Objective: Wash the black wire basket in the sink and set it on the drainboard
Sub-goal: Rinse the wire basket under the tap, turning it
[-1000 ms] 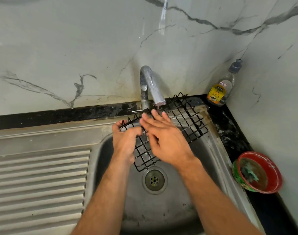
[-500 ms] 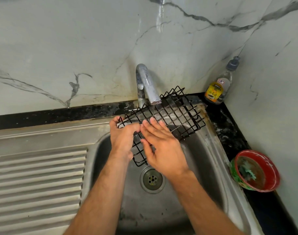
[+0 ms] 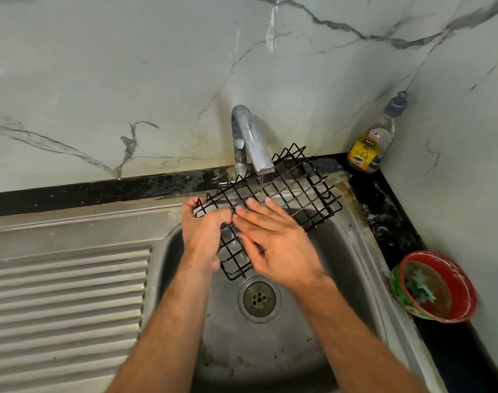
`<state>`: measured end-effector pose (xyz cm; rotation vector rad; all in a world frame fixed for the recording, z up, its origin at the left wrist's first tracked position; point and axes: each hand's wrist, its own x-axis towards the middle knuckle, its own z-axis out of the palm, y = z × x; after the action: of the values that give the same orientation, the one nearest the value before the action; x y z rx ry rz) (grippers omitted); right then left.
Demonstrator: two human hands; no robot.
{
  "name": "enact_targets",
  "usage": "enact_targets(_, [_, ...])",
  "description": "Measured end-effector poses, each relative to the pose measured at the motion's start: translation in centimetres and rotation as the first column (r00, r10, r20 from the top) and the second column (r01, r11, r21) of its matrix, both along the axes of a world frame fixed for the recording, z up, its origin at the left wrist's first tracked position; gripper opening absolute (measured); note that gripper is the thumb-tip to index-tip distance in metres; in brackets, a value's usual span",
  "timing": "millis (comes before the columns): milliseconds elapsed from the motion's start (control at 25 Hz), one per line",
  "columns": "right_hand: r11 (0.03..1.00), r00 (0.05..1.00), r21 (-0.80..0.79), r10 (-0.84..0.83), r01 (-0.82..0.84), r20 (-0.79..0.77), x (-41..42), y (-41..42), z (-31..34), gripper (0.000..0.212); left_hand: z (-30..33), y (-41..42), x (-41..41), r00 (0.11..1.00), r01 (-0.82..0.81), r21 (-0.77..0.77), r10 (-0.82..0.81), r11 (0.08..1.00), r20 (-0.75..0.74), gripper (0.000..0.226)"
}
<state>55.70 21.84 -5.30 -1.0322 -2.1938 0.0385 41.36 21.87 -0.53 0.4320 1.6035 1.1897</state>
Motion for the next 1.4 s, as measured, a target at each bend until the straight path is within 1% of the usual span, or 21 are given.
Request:
enact_targets(40, [1.000, 1.000, -0.021, 0.004, -0.003, 0.016, 0.6, 0.4, 0.1, 0.034, -0.3, -0.3, -0.4, 1.000, 0.002, -0.025, -0.002, 1.000, 0.003, 0.078])
enact_targets(80, [0.997, 0.998, -0.058, -0.055, 0.056, 0.022, 1.1, 0.8, 0.1, 0.037, -0.6, -0.8, -0.8, 1.000, 0.004, -0.048, -0.004, 0.999, 0.004, 0.075])
enact_targets(120, [0.980, 0.987, -0.113, -0.161, 0.163, 0.029, 1.7, 1.2, 0.1, 0.042, -0.9, -1.2, -1.1, 1.000, -0.001, -0.065, 0.002, 0.998, 0.009, 0.072])
enact_targets(200, [0.898, 0.923, -0.216, -0.379, 0.383, 0.062, 2.4, 1.9, 0.0, 0.052, -1.4, -1.9, -1.5, 1.000, -0.016, -0.073, 0.018, 0.997, 0.025, 0.067])
enact_targets(280, [0.867, 0.888, -0.195, -0.457, 0.458, 0.056, 1.8, 1.8, 0.0, 0.053, -1.6, -2.2, -1.5, 0.999, -0.039, -0.074, 0.042, 0.997, 0.035, 0.064])
enact_targets(360, [0.934, 0.936, -0.071, -0.352, 0.350, -0.011, 0.3, 0.8, -0.4, 0.042, -1.9, -2.2, -1.4, 0.996, -0.068, -0.067, 0.071, 0.995, 0.050, 0.063])
enact_targets(440, [0.990, 0.991, 0.015, -0.137, 0.137, -0.015, -1.6, -0.6, -0.9, 0.032, -2.2, -2.1, -1.4, 0.994, -0.093, -0.053, 0.096, 0.994, 0.051, 0.065])
enact_targets(560, [0.995, 0.997, 0.056, 0.083, -0.082, -0.009, -1.3, -1.1, -0.9, 0.026, -1.8, -2.6, -1.1, 0.994, -0.102, -0.036, 0.104, 0.994, 0.045, 0.072])
enact_targets(600, [0.994, 0.996, 0.065, 0.092, -0.091, -0.003, -0.3, -0.6, -0.8, 0.024, -1.6, -2.8, -0.9, 0.992, -0.116, -0.033, 0.117, 0.993, 0.036, 0.072])
enact_targets(680, [0.998, 0.998, 0.029, -0.051, 0.052, -0.024, 1.8, 0.6, -0.5, 0.027, -1.5, -3.1, -0.9, 0.990, -0.136, -0.038, 0.138, 0.990, 0.030, 0.071])
enact_targets(760, [0.938, 0.950, -0.161, -0.311, 0.306, -0.011, 3.7, 2.1, 0.5, 0.039, -1.6, -3.0, -1.1, 0.991, -0.127, -0.037, 0.128, 0.991, 0.037, 0.069])
enact_targets(800, [0.886, 0.918, -0.255, -0.395, 0.388, 0.025, 4.2, 2.7, 1.0, 0.046, -1.6, -2.9, -1.2, 0.993, -0.112, -0.029, 0.113, 0.993, 0.037, 0.069])
enact_targets(840, [0.858, 0.903, -0.293, -0.425, 0.423, 0.058, 4.2, 3.0, 1.3, 0.052, -1.4, -2.7, -1.2, 0.995, -0.095, -0.029, 0.096, 0.995, 0.042, 0.070])
enact_targets(920, [0.906, 0.932, -0.220, -0.359, 0.362, 0.057, 3.2, 2.3, 1.6, 0.053, -1.0, -2.3, -1.0, 0.996, -0.083, -0.029, 0.084, 0.996, 0.040, 0.071])
enact_targets(1040, [0.994, 0.995, -0.062, -0.093, 0.095, 0.039, -0.2, -0.6, 0.3, 0.040, -1.0, -1.5, -0.7, 0.991, -0.113, -0.030, 0.114, 0.993, 0.063, 0.072])
enact_targets(1120, [0.999, 0.999, -0.036, 0.023, -0.022, 0.022, -1.4, -1.9, -0.4, 0.035, -1.3, -1.3, -0.7, 0.989, -0.112, -0.045, 0.115, 0.993, 0.087, 0.075])
enact_targets(1200, [0.999, 0.999, 0.015, 0.046, -0.047, 0.019, -0.4, -1.1, -0.4, 0.031, -1.2, -1.6, -0.6, 0.990, -0.109, -0.041, 0.112, 0.993, 0.086, 0.077])
enact_targets(1240, [0.999, 1.000, 0.038, -0.010, 0.010, 0.005, 0.4, -0.4, -0.3, 0.031, -1.1, -1.7, -0.6, 0.991, -0.102, -0.036, 0.105, 0.994, 0.078, 0.075])
enact_targets(1280, [0.992, 0.992, 0.016, -0.126, 0.127, -0.027, 1.5, 0.5, -0.1, 0.032, -1.0, -1.7, -0.6, 0.993, -0.091, -0.029, 0.092, 0.995, 0.068, 0.073])
enact_targets(1360, [0.897, 0.909, -0.186, -0.414, 0.400, -0.045, 3.0, 2.2, 0.9, 0.038, -0.7, -1.7, -0.6, 0.998, -0.060, -0.003, 0.060, 0.998, 0.035, 0.073])
enact_targets(1400, [0.838, 0.868, -0.277, -0.496, 0.471, -0.025, 3.1, 2.8, 1.1, 0.041, -0.6, -1.6, -0.6, 0.998, -0.054, 0.005, 0.054, 0.999, 0.019, 0.075])
